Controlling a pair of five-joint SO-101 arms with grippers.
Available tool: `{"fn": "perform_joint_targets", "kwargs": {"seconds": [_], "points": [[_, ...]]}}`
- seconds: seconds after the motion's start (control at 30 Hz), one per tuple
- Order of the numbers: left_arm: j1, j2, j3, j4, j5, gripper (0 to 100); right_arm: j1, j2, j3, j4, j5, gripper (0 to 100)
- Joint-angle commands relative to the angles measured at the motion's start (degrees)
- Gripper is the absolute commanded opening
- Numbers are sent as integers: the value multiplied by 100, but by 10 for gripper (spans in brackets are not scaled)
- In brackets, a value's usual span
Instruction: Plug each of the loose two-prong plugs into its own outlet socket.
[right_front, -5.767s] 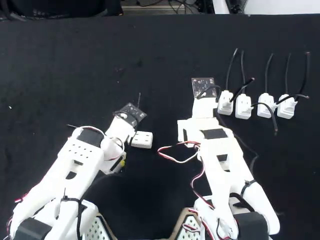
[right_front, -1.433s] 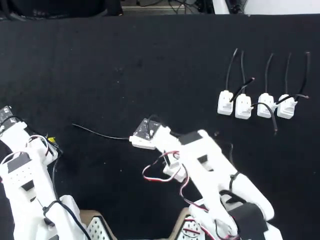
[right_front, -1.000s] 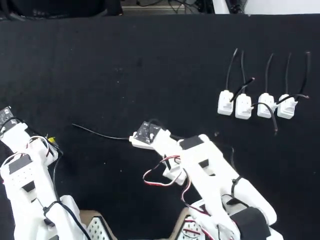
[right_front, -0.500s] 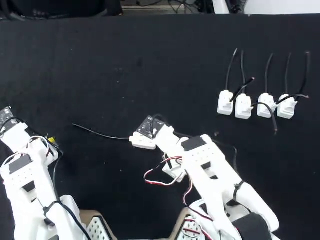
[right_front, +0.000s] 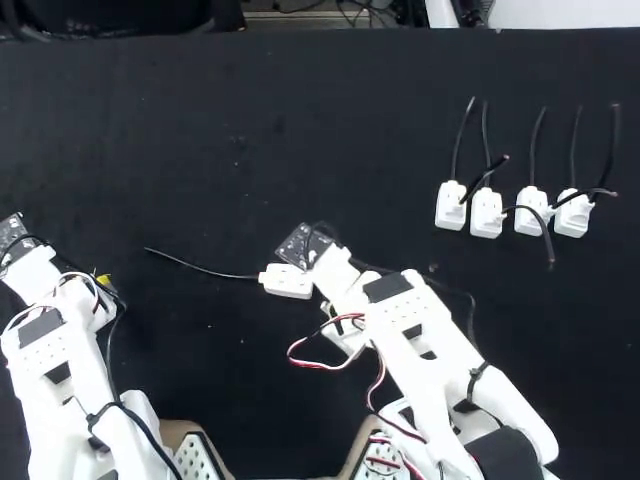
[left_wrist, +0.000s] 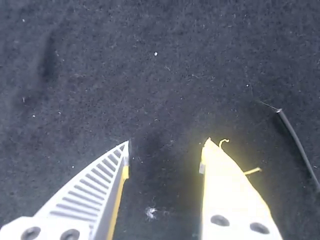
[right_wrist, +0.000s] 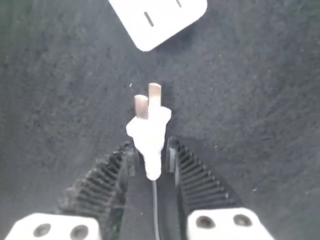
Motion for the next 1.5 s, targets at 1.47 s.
{"fn": "perform_joint_targets", "kwargs": {"seconds": [1.47], "points": [[1367,-114,-1121,651,-35,233,-1143,-3143,-945,237,-888,11]]}}
